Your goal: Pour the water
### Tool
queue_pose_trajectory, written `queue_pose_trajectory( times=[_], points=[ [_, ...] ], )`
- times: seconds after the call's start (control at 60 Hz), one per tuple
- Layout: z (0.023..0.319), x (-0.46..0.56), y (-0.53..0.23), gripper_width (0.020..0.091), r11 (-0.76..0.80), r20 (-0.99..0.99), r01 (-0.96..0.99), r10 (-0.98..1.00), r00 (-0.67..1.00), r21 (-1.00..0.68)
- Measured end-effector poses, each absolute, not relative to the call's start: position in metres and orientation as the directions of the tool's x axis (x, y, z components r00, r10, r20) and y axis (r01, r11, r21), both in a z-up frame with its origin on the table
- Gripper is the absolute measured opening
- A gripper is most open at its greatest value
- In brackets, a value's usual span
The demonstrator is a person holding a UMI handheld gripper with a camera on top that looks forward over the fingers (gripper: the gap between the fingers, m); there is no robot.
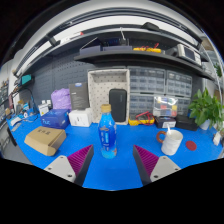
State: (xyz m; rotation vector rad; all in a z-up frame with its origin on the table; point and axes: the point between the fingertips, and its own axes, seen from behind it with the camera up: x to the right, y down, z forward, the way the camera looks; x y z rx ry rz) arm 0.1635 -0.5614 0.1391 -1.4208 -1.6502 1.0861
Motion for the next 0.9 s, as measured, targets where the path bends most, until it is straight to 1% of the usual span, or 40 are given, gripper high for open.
queue_pose_trajectory(
  times=[0.033, 0.15, 0.267, 0.4, 0.467, 0.533, 0.55, 0.6, 0.633, 0.65, 0.667, 0.683, 0.717, 0.733, 0.75, 0.767, 0.783, 0.8, 0.817, 0.833, 0.9],
  points=[
    [0.122, 0.136, -0.6, 0.0812, 0.048, -0.021, 0.413, 0.987, -0.159, -0.909],
    [0.095, 0.094, -0.623, 0.0812, 0.047, -0.013, 0.413, 0.99, -0.141, -0.909],
    [0.079, 0.057, -0.63, 0.0808, 0.053, 0.007, 0.396, 0.993, -0.118, -0.917],
    [0.07, 0.023, -0.637, 0.0809, 0.066, 0.026, 0.347, 0.993, -0.118, -0.936],
    [0.068, 0.011, -0.637, 0.0784, 0.07, 0.035, 0.319, 0.993, -0.115, -0.945],
    [0.072, 0.0, -0.637, 0.0739, 0.049, 0.021, 0.268, 0.994, -0.108, -0.962],
    [0.073, -0.001, -0.638, 0.0706, 0.043, 0.015, 0.254, 0.994, -0.111, -0.966],
    [0.079, -0.006, -0.639, 0.0527, 0.018, -0.005, 0.207, 0.994, -0.111, -0.978],
    [0.079, -0.007, -0.64, 0.0532, 0.011, -0.012, 0.192, 0.993, -0.116, -0.981],
    [0.08, -0.007, -0.64, 0.0493, 0.007, -0.015, 0.184, 0.993, -0.12, -0.983],
    [0.08, -0.008, -0.64, 0.0492, 0.004, -0.018, 0.179, 0.992, -0.124, -0.984],
    [0.08, -0.009, -0.64, 0.0466, 0.001, -0.021, 0.175, 0.992, -0.123, -0.985],
    [0.081, -0.009, -0.637, 0.0447, -0.008, -0.029, 0.167, 0.992, -0.12, -0.986],
    [0.081, -0.01, -0.636, 0.0415, -0.015, -0.035, 0.165, 0.992, -0.119, -0.986],
    [0.081, -0.011, -0.636, 0.0412, -0.021, -0.041, 0.162, 0.992, -0.119, -0.987],
    [0.082, -0.011, -0.636, 0.0429, -0.025, -0.045, 0.16, 0.992, -0.119, -0.987],
    [0.082, -0.012, -0.635, 0.0381, -0.025, -0.045, 0.161, 0.992, -0.119, -0.987],
    [0.081, -0.014, -0.635, 0.0381, -0.021, -0.041, 0.157, 0.992, -0.121, -0.987],
    [0.08, -0.014, -0.634, 0.0407, -0.018, -0.038, 0.161, 0.992, -0.121, -0.987],
    [0.08, -0.015, -0.635, 0.0354, -0.015, -0.036, 0.166, 0.992, -0.123, -0.986],
    [0.079, -0.016, -0.636, 0.0352, -0.016, -0.04, 0.185, 0.991, -0.126, -0.983]
  ],
)
